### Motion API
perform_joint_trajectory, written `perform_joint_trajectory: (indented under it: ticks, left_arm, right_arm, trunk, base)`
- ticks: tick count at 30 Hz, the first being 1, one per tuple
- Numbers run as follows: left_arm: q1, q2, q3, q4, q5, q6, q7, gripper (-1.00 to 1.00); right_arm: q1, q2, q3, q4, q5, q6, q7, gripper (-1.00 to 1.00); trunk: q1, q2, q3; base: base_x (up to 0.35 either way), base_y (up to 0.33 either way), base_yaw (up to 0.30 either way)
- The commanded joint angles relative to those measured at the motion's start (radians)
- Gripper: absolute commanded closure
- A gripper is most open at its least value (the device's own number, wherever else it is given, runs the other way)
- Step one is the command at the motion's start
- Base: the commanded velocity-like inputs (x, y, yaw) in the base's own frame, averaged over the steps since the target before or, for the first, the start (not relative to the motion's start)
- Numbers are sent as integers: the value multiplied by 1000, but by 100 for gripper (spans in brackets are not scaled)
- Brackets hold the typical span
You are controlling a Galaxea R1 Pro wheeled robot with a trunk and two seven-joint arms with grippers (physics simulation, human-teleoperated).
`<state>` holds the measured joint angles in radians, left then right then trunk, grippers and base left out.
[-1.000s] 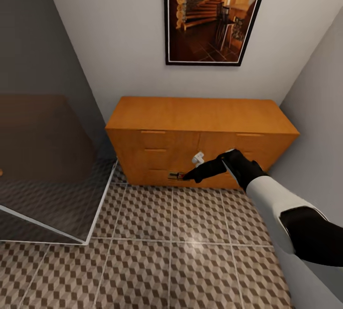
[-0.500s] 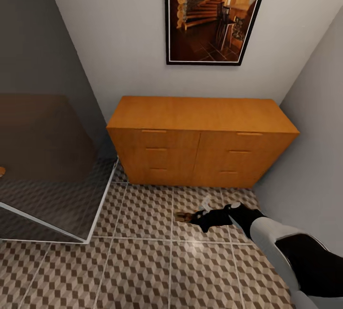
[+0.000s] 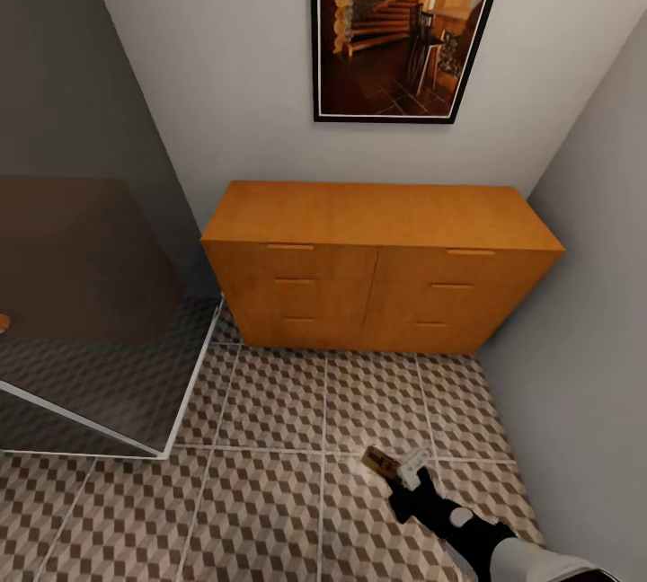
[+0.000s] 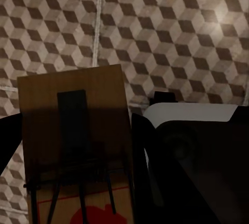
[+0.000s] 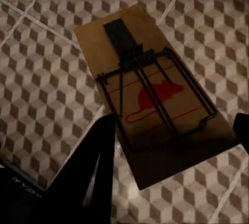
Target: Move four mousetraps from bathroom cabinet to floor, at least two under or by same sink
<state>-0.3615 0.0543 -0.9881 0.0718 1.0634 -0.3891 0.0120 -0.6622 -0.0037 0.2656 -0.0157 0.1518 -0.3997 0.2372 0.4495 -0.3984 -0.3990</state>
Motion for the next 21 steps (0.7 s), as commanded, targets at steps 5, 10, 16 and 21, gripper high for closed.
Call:
perform_joint_trajectory:
  ticks: [5, 10, 16, 21]
  left_arm:
    - [1, -1, -2, -3, -2, -8, 9, 100]
    - [1, -1, 0, -27, -2, -12, 10, 100]
    - [1, 3, -1, -25, 2, -112, 11, 100]
    - [1, 4, -2, -9, 4, -154, 11, 100]
  right_arm:
    - [42, 1, -5, 0, -209, -33, -107, 100]
    - [72, 7, -5, 0, -377, -98, -265, 100]
    - [86, 34, -5, 0, -412, -117, -382, 100]
    - [87, 36, -5, 0, -415, -116, -390, 100]
  trunk:
    - [1, -2, -1]
    - [1, -2, -1]
    - [1, -2, -1]
    - [1, -2, -1]
  base:
    - [0, 0, 0]
    - [0, 0, 0]
    - [0, 0, 0]
    - [0, 0, 0]
